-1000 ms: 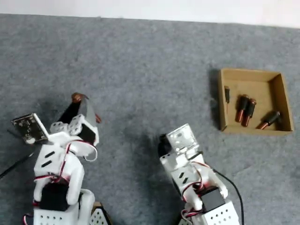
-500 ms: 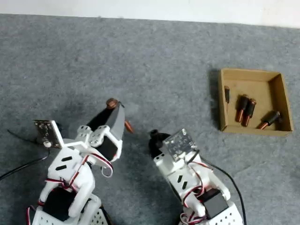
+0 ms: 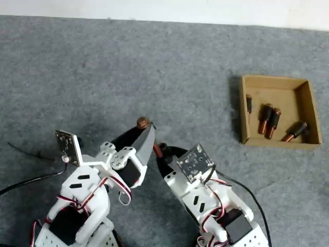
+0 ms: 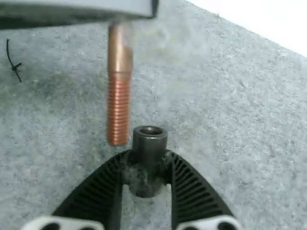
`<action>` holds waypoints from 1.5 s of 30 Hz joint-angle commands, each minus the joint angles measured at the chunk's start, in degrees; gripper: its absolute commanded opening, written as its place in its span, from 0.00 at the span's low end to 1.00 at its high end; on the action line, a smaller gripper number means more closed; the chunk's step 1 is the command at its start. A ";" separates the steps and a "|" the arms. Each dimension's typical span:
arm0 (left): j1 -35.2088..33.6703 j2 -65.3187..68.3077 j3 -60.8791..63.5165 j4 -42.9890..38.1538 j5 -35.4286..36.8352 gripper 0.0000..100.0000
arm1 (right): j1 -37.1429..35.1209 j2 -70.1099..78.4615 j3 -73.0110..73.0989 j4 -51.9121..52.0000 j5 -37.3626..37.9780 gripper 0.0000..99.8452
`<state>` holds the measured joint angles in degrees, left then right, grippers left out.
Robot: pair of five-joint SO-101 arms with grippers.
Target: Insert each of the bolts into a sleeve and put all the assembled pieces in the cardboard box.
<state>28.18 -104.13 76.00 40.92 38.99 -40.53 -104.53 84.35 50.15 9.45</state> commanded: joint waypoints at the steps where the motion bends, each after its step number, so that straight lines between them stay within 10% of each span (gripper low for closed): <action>1: 0.84 -0.66 -1.36 -0.53 0.44 0.01 | -0.75 -0.75 -3.38 -0.04 0.70 0.00; 8: -6.37 -0.66 4.70 -9.23 5.36 0.01 | -4.70 -0.75 -3.30 -0.13 4.57 0.00; 45: 1.27 -0.66 7.52 5.27 5.27 0.01 | -0.57 -0.75 -3.12 -0.48 4.40 0.00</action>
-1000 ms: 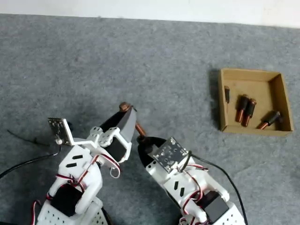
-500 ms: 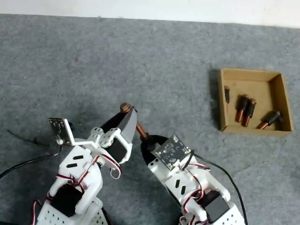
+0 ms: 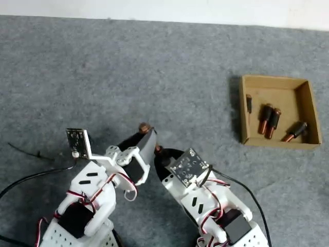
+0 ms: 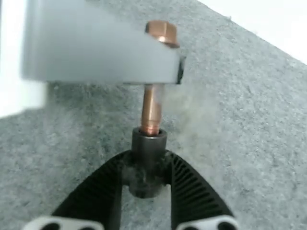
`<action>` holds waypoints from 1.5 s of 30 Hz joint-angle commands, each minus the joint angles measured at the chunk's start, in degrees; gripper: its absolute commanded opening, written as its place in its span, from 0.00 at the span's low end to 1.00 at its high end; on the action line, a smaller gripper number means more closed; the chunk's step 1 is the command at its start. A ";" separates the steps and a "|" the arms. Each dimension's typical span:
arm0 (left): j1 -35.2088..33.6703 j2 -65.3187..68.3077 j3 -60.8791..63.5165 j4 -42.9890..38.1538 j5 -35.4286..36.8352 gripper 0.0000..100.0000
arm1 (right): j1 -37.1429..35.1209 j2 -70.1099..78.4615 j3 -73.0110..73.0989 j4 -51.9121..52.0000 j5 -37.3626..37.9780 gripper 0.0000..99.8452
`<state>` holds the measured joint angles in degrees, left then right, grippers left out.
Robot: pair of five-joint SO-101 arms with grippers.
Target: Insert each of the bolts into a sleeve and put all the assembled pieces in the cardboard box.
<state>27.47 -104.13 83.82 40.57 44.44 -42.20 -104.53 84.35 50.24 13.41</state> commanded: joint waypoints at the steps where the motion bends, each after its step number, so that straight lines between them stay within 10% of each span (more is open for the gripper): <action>1: 2.86 -0.66 -0.31 7.74 -0.18 0.01 | 1.10 -0.75 -3.03 -0.57 0.44 0.00; 8: 4.88 -0.66 2.59 10.11 -0.18 0.04 | 0.84 -0.75 -2.95 -0.57 0.35 0.00; 17: -1.54 -0.66 2.07 13.63 6.33 0.48 | 1.19 -0.75 -2.15 -0.40 0.35 0.00; 26: -25.10 -0.66 -0.22 11.25 13.54 0.38 | 9.36 -0.75 1.19 -0.57 0.44 0.00; 45: -29.76 -0.66 12.79 -2.11 6.15 0.02 | 51.03 17.98 -4.26 -24.92 6.86 0.00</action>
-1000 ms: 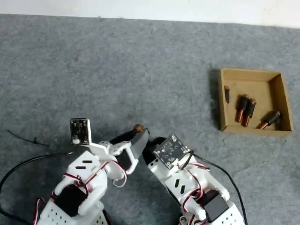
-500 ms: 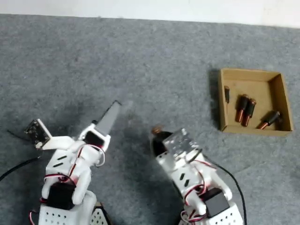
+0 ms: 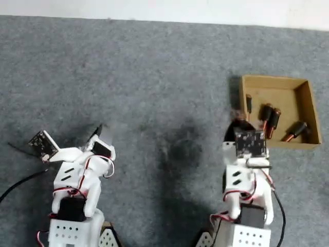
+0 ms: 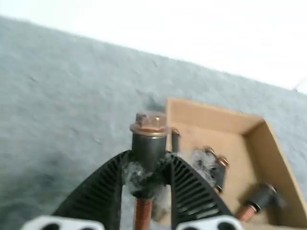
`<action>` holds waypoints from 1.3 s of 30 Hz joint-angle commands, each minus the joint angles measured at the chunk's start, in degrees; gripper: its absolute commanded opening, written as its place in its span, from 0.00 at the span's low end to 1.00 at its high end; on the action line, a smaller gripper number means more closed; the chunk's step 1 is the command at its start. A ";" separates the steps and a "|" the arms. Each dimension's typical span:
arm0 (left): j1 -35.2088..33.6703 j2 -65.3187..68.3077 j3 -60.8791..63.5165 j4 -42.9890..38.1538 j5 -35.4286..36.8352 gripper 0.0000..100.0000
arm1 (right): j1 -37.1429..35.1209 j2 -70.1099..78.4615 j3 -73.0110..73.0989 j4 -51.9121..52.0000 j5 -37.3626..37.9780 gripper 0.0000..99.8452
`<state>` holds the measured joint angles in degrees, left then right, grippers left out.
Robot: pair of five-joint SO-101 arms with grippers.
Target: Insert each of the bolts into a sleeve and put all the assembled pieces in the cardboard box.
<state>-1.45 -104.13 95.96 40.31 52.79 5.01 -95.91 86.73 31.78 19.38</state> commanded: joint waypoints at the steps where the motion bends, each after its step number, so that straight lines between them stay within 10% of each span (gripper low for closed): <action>1: -0.84 -0.66 0.66 -1.85 -2.46 0.02 | 5.23 14.73 -9.45 -7.78 0.79 0.00; 20: -0.84 -0.66 1.19 -1.67 -2.37 0.02 | 20.18 116.44 -87.34 5.58 -5.19 0.00; 39: -0.84 -0.66 1.19 -1.58 -2.37 0.03 | 19.74 115.91 -101.76 24.22 -9.14 0.20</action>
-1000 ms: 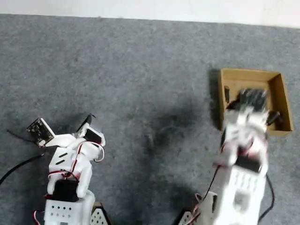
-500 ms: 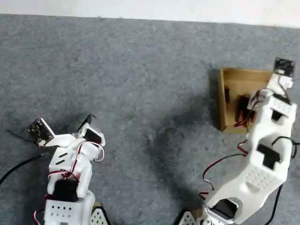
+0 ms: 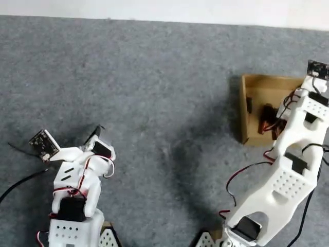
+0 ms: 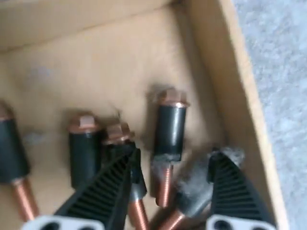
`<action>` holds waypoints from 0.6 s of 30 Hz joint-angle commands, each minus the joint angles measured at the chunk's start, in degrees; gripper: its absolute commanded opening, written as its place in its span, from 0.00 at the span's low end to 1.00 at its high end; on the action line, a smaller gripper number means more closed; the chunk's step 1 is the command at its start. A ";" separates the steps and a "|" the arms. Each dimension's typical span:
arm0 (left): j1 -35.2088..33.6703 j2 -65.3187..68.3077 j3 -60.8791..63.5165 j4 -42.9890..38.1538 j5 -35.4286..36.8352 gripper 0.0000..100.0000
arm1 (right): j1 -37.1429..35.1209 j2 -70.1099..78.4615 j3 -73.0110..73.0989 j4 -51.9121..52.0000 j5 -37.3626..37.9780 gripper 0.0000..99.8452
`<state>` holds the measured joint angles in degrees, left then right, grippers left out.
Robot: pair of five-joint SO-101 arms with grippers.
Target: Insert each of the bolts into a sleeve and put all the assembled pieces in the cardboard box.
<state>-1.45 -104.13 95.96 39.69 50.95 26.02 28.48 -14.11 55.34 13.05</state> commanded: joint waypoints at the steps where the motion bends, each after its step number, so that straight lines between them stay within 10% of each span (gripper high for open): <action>1: -0.84 -0.66 1.19 -0.97 -0.53 0.03 | -1.45 -11.30 0.57 0.84 -3.87 0.20; 18: -0.48 -0.57 1.19 -0.88 -6.33 0.03 | -27.21 -92.44 76.97 -9.54 -5.36 0.20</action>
<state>-1.45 -104.13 95.96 39.69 49.98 1.93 -45.54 49.10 49.10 8.31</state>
